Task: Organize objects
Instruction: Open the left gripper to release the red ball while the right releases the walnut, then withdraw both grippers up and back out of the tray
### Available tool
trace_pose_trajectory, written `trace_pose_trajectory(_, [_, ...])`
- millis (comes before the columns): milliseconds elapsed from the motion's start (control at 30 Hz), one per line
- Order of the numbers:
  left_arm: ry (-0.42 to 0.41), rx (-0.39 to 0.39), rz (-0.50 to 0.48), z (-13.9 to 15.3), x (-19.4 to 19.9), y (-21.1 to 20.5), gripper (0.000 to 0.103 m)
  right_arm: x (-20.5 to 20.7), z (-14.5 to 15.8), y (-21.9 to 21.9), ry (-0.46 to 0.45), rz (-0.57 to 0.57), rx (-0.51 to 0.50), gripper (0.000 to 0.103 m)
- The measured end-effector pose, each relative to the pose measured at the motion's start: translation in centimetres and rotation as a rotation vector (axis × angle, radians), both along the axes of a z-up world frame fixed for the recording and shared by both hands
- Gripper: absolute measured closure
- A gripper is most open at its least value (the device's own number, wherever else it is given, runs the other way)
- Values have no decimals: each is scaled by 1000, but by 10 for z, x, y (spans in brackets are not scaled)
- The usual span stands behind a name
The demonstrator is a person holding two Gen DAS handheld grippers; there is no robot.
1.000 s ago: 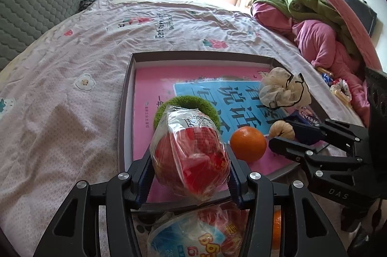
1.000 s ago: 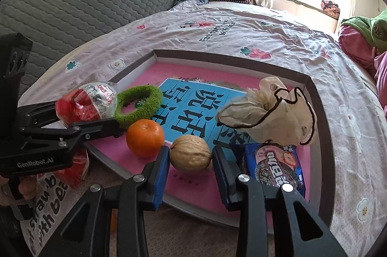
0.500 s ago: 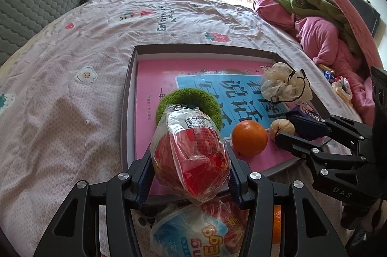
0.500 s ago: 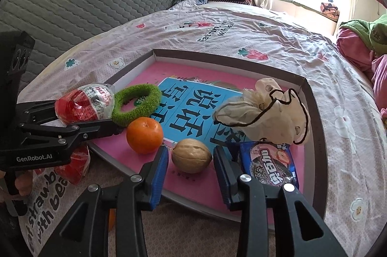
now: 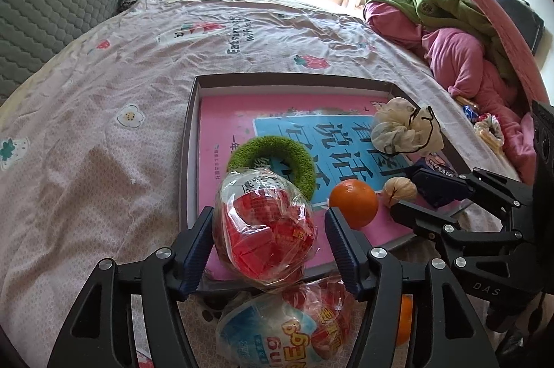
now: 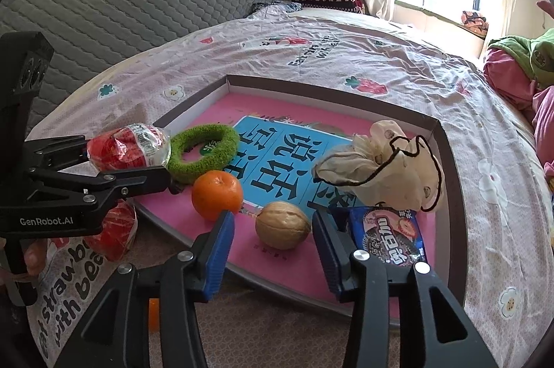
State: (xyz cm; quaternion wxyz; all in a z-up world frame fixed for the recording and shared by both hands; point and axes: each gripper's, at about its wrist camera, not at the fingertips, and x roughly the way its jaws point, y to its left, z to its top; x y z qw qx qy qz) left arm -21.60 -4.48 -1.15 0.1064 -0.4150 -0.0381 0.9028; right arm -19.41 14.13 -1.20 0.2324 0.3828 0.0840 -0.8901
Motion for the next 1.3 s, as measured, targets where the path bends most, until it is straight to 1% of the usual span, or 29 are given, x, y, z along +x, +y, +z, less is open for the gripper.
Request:
trace_pose_trajectory(67, [5,1,0,2,0,0,36,0,1,1,3,-6,-4,54])
trace_pose_trajectory(133, [12,-4,1,4,1,0,32,-1,2,2,6,-11,-9,53])
trace_pose_trajectory(533, [41,20,-6,18,5,-4,30,1,10,5,39,-22,-18,48])
trace_pose_trajectory(733, [73,16,5,27,9,-8,29,2,18,10,64,-30,-35,48])
trace_pose_trajectory(1100, [98,31,31,39,12,-18,29,8,34,15,125,-36,-76,47])
trace_pose_trajectory(1300, [123,14,33,47,16,-18,29,13,45,17,159,-34,-99,47])
